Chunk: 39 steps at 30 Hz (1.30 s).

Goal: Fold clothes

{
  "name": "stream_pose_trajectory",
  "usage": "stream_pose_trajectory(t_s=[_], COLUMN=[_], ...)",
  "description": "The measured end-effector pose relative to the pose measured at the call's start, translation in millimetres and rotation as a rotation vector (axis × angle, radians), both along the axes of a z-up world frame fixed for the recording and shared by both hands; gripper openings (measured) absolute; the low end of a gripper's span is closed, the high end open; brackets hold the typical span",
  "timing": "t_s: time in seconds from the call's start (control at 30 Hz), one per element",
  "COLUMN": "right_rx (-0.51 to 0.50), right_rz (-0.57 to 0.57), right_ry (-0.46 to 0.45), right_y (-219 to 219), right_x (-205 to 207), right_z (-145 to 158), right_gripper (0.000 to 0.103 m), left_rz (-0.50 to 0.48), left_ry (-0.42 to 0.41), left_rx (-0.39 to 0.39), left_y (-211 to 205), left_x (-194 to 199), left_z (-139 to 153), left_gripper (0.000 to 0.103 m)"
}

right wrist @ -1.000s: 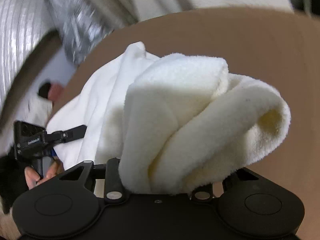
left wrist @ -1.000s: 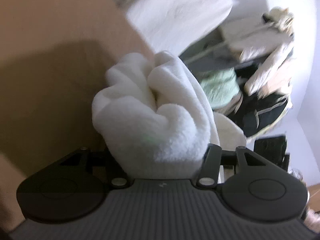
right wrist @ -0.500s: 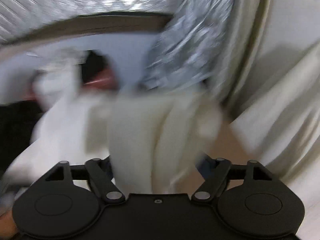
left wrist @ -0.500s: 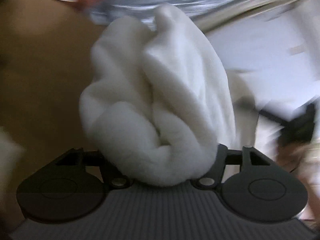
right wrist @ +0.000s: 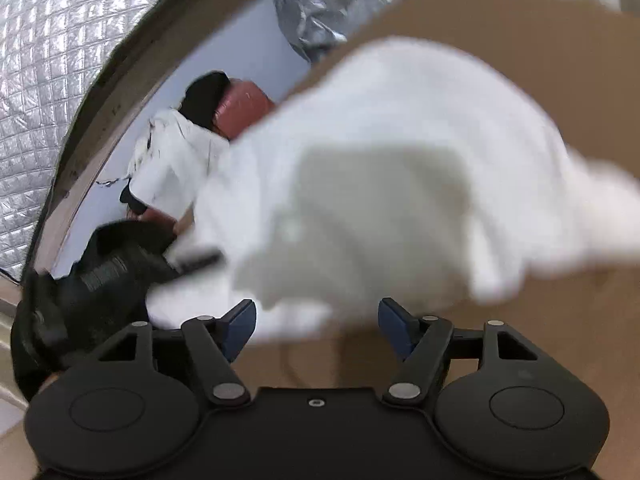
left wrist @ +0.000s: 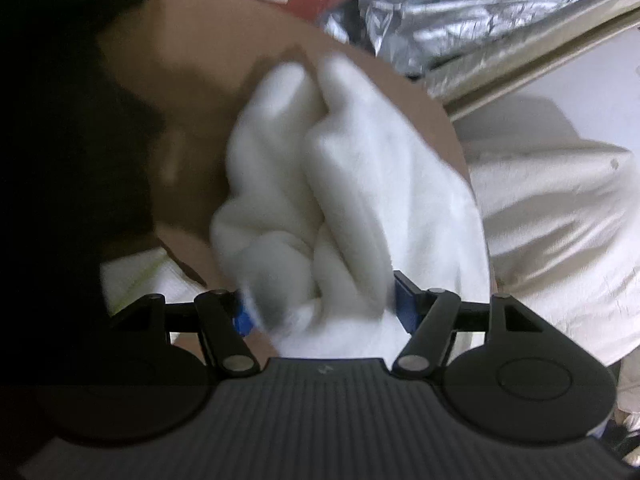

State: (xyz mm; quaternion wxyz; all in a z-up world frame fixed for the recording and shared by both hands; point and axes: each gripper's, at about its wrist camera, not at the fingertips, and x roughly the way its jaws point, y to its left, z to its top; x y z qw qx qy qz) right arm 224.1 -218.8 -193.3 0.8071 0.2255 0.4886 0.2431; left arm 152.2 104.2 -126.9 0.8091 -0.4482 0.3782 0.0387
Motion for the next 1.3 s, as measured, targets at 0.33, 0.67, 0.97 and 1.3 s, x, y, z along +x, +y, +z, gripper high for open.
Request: stream_pose_trajectory(t_s=[0.33, 0.67, 0.97, 1.3], right_rx=[0.204, 0.425, 0.27, -0.37], right_rz=[-0.27, -0.523, -0.509, -0.29], right_ry=[0.136, 0.127, 0.057, -0.341], right_y=[-49, -24, -35, -21], right_x=[-10, -13, 35, 102], right_z=[-48, -80, -52, 27], right_gripper=[0.08, 0.084, 0.068, 0.076], left_rz=[0.074, -0.112, -0.121, -0.37], left_ry=[-0.187, 0.091, -0.009, -0.05], left_rx=[0.256, 0.239, 0.225, 0.357], left_y=[7, -20, -23, -112], left_x=[-2, 30, 19, 12], left_z=[29, -38, -33, -42], left_gripper=[0.086, 0.085, 0.047, 0.049])
